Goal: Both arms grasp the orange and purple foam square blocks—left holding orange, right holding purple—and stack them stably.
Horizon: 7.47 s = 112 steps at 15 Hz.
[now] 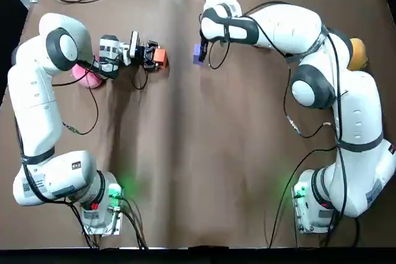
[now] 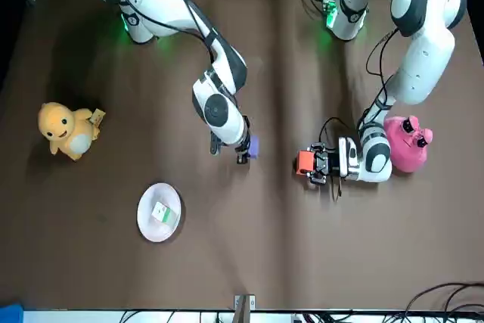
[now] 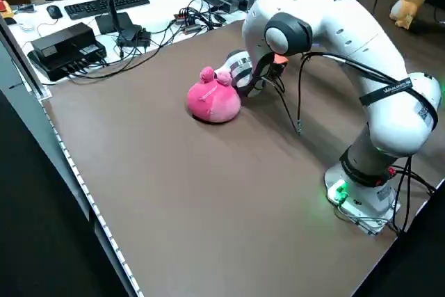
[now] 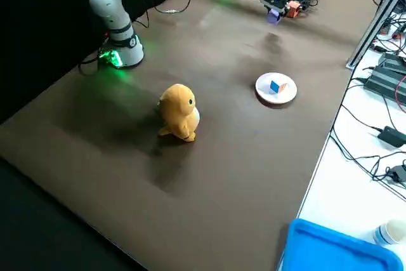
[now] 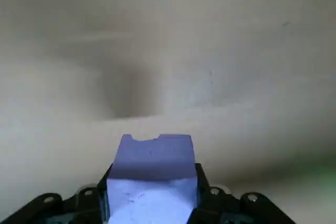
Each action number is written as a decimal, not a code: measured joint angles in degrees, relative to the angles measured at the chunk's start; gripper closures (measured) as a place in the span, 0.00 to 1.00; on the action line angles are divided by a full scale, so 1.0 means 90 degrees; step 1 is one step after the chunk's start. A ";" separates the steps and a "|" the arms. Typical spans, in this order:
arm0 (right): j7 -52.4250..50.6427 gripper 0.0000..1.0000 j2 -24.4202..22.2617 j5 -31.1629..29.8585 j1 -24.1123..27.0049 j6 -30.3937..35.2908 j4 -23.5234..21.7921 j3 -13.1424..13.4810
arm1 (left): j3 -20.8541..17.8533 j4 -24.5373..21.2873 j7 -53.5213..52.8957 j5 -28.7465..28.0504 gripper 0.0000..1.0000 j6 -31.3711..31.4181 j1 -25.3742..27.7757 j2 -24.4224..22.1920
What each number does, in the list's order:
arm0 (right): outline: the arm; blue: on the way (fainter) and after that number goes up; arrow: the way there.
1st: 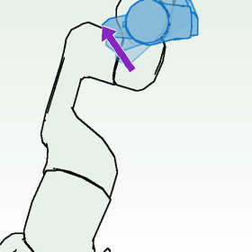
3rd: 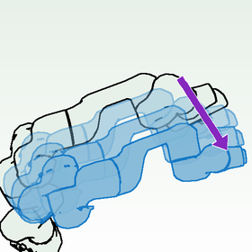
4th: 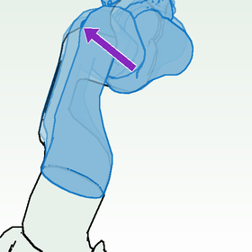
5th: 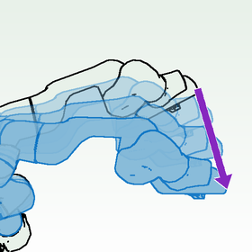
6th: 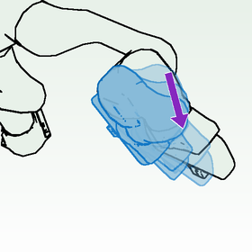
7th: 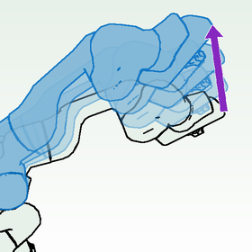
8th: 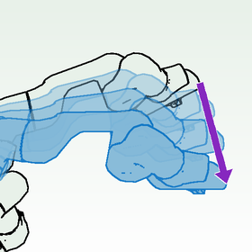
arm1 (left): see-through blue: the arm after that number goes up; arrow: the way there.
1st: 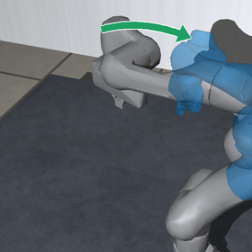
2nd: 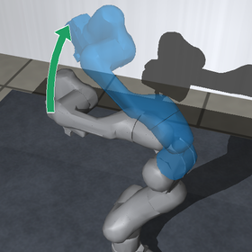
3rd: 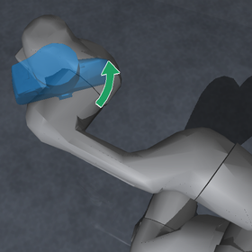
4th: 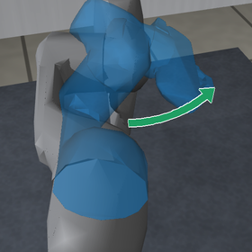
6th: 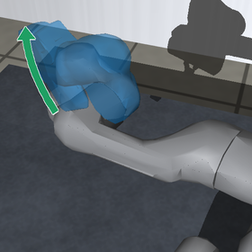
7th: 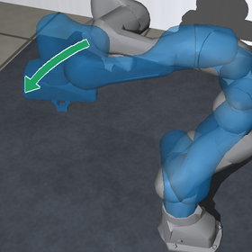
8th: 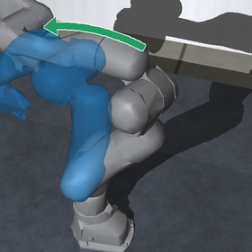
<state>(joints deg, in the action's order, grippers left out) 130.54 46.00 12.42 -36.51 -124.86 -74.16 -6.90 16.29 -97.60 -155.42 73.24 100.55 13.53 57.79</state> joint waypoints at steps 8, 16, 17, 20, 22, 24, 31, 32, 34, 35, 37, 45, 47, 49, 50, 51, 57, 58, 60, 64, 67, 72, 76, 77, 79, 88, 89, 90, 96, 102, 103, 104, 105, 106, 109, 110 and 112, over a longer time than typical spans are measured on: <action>0.0136 0.41 -0.0004 0.0002 -0.0175 0.0568 0.0613 -0.0001 | 0.0073 0.0290 0.0000 0.0249 0.36 0.0026 -0.0787 0.0013; 0.0168 0.41 0.0004 0.0002 -0.0175 0.0591 0.0627 0.0017 | 0.0070 0.0481 -0.0017 0.2014 0.36 0.0795 -0.2535 0.0014; 0.0169 0.41 0.0005 0.0002 -0.0175 0.0592 0.0624 0.0017 | 0.0067 0.0484 -0.0017 0.2038 0.36 0.0825 -0.2585 0.0018; 0.0169 0.41 0.0024 -0.0029 -0.0175 0.0597 0.0605 0.0021 | 0.0044 0.0541 -0.0017 0.2040 0.36 0.0905 -0.2598 0.0080; 0.0167 0.41 0.0051 -0.0080 -0.0175 0.0597 0.0603 0.0029 | 0.0028 0.0586 -0.0017 0.2040 0.36 0.0958 -0.2598 0.0182; 0.0165 0.41 0.0065 -0.0118 -0.0171 0.0597 0.0603 0.0063 | 0.0024 0.0630 -0.0025 0.2040 0.36 0.0972 -0.2600 0.0284; -0.0146 0.41 0.0105 -0.0160 -0.0033 0.0598 0.0493 0.0127 | 0.0008 0.0741 -0.0030 0.2040 0.36 0.1034 -0.2644 0.0379; -0.0190 0.41 0.0111 -0.0160 0.0001 0.0598 0.0480 0.0128 | 0.0007 0.0742 -0.0030 0.2040 0.36 0.1034 -0.2645 0.0379; -0.0225 0.41 0.0123 -0.0162 0.0020 0.0598 0.0452 0.0128 | 0.0006 0.0744 -0.0030 0.2040 0.36 0.1033 -0.2647 0.0379; -0.0231 0.41 0.0135 -0.0169 0.0021 0.0598 0.0422 0.0128 | 0.0005 0.0745 -0.0030 0.2040 0.36 0.1033 -0.2647 0.0379; -0.0239 0.41 0.0238 -0.0174 0.0014 0.0514 0.0371 0.0122 | 0.0004 0.0746 -0.0030 0.2040 0.36 0.1033 -0.2649 0.0379; -0.0200 0.41 0.0305 -0.0175 -0.0014 0.0423 0.0361 0.0109 | 0.0000 0.0748 -0.0025 0.2040 0.36 0.1032 -0.2651 0.0380; -0.0116 0.41 0.0308 -0.0175 -0.0030 0.0346 0.0348 0.0105 | -0.0001 0.0748 -0.0025 0.2040 0.36 0.1032 -0.2651 0.0380; -0.0057 0.41 0.0313 -0.0175 -0.0074 0.0251 0.0341 0.0103 | -0.0001 0.0748 -0.0025 0.2040 0.36 0.1032 -0.2652 0.0380; -0.0043 0.41 0.0316 -0.0175 -0.0091 0.0221 0.0340 0.0102 | -0.0001 0.0749 -0.0025 0.2040 0.36 0.1032 -0.2652 0.0380; -0.0036 0.41 0.0317 -0.0175 -0.0101 0.0210 0.0340 0.0103 | -0.0001 0.0749 -0.0025 0.2040 0.36 0.1032 -0.2652 0.0380; -0.0033 0.41 0.0318 -0.0175 -0.0105 0.0204 0.0340 0.0103 | -0.0001 0.0749 -0.0025 0.2040 0.36 0.1032 -0.2652 0.0380; -0.0034 0.41 0.0318 -0.0175 -0.0105 0.0204 0.0340 0.0103 | -0.0001 0.0749 -0.0025 0.2040 0.36 0.1032 -0.2652 0.0380; -0.0034 0.41 0.0318 -0.0175 -0.0105 0.0204 0.0340 0.0103 | -0.0001 0.0749 -0.0025 0.2040 0.36 0.1032 -0.2652 0.0380; -0.0036 0.41 0.0318 -0.0175 -0.0105 0.0204 0.0340 0.0103 | -0.0001 0.0749 -0.0025 0.2040 0.36 0.1032 -0.2652 0.0380; -0.0038 0.41 0.0318 -0.0175 -0.0106 0.0204 0.0340 0.0103 | -0.0001 0.0749 -0.0025 0.2040 0.36 0.1032 -0.2652 0.0380; -0.0044 0.41 0.0318 -0.0175 -0.0111 0.0204 0.0340 0.0103 | -0.0001 0.0749 -0.0025 0.2040 0.36 0.1032 -0.2652 0.0380; -0.0048 0.41 0.0318 -0.0176 -0.0117 0.0204 0.0340 0.0102 | -0.0001 0.0749 -0.0025 0.2040 0.36 0.1032 -0.2652 0.0380; -0.0049 0.41 0.0318 -0.0176 -0.0118 0.0204 0.0340 0.0102 | -0.0001 0.0749 -0.0025 0.2040 0.36 0.1032 -0.2652 0.0380; -0.0051 0.41 0.0318 -0.0176 -0.0118 0.0204 0.0340 0.0102 | -0.0001 0.0750 -0.0025 0.2040 0.36 0.1032 -0.2652 0.0380; -0.0078 0.11 0.0389 -0.0176 -0.0152 0.0195 0.0330 0.0084 | -0.0004 0.0759 -0.0026 0.2040 0.36 0.1036 -0.2652 0.0380; -0.0082 0.07 0.0390 -0.0176 -0.0155 0.0194 0.0330 0.0083 | -0.0006 0.0764 -0.0026 0.2040 0.36 0.1039 -0.2652 0.0380; -0.0082 0.07 0.0390 -0.0176 -0.0158 0.0194 0.0330 0.0083 | -0.0010 0.0773 -0.0026 0.2040 0.36 0.1042 -0.2652 0.0381; -0.0094 0.00 0.0391 -0.0255 -0.0259 0.0192 0.0330 0.0073 | -0.0056 0.0879 -0.0023 0.2040 0.09 0.1071 -0.2613 0.0380; -0.0093 0.00 0.0391 -0.0265 -0.0269 0.0185 0.0331 0.0086 | -0.0056 0.0879 -0.0020 0.2040 0.00 0.1071 -0.2617 0.0380; -0.0093 0.00 0.0391 -0.0266 -0.0260 0.0181 0.0331 0.0096 | -0.0056 0.0879 -0.0020 0.2040 0.00 0.1071 -0.2617 0.0380; -0.0093 0.00 0.0391 -0.0267 -0.0253 0.0180 0.0331 0.0101 | -0.0056 0.0879 -0.0020 0.2040 0.00 0.1071 -0.2616 0.0380; -0.0092 0.00 0.0391 -0.0267 -0.0244 0.0179 0.0331 0.0104 | -0.0056 0.0879 -0.0020 0.2040 0.00 0.1071 -0.2616 0.0380; -0.0092 0.00 0.0391 -0.0268 -0.0234 0.0179 0.0331 0.0106 | -0.0056 0.0879 -0.0020 0.2040 0.00 0.1071 -0.2616 0.0380; -0.0092 0.00 0.0391 -0.0273 -0.0215 0.0177 0.0331 0.0118 | -0.0056 0.0879 -0.0019 0.2040 0.00 0.1071 -0.2616 0.0380; -0.0092 0.00 0.0391 -0.0273 -0.0210 0.0177 0.0331 0.0122 | -0.0056 0.0879 -0.0019 0.2040 0.00 0.1071 -0.2616 0.0380; -0.0093 0.00 0.0391 -0.0273 -0.0206 0.0174 0.0331 0.0125 | -0.0057 0.0879 -0.0018 0.2040 0.00 0.1071 -0.2615 0.0380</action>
<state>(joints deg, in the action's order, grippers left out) 129.71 49.52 9.97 -38.36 -123.30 -71.18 -5.78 15.78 -89.68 -155.58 91.59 110.19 -10.01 61.22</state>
